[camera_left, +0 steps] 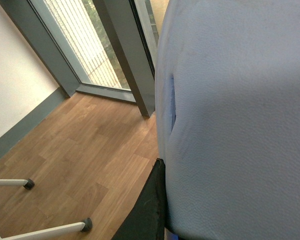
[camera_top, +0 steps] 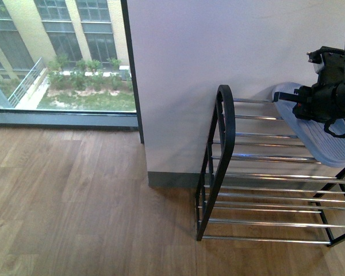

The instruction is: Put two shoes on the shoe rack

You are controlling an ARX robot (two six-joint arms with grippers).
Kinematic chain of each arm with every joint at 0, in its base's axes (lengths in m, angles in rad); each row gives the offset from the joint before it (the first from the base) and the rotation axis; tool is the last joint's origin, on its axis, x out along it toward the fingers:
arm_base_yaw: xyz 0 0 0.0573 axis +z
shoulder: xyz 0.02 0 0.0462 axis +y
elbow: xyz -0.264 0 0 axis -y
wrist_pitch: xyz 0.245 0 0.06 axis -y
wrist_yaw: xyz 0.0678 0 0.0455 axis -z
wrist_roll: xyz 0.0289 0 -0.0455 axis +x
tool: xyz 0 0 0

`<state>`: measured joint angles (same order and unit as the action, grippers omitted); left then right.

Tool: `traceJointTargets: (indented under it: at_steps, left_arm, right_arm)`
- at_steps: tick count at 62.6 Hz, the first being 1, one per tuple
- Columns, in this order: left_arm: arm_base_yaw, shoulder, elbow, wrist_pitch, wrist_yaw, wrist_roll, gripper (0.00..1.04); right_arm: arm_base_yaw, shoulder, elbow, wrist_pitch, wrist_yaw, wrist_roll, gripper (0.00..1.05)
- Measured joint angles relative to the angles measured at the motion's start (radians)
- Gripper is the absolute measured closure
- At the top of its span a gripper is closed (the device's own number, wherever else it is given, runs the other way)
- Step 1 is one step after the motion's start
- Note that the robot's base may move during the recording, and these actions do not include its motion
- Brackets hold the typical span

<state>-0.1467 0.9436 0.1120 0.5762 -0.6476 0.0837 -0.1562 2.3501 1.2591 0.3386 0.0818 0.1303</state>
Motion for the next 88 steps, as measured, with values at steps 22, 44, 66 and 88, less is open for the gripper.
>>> traceJointTargets:
  at_steps: [22,44,66,88]
  left_arm:
    - [0.000,0.000,0.000,0.000,0.000,0.000,1.03]
    - [0.000,0.000,0.000,0.000,0.000,0.000,1.03]
    - [0.000,0.000,0.000,0.000,0.000,0.000,1.03]
    - [0.000,0.000,0.000,0.000,0.000,0.000,1.03]
  right_arm:
    - [-0.015,0.004,0.003,0.006,-0.014,-0.015,1.03]
    - [-0.015,0.004,0.002,0.009,-0.014,-0.032,1.03]
    - [-0.015,0.004,0.002,0.009,-0.014,-0.037,1.03]
    - [-0.027,0.004,-0.007,0.038,-0.089,-0.063,1.03]
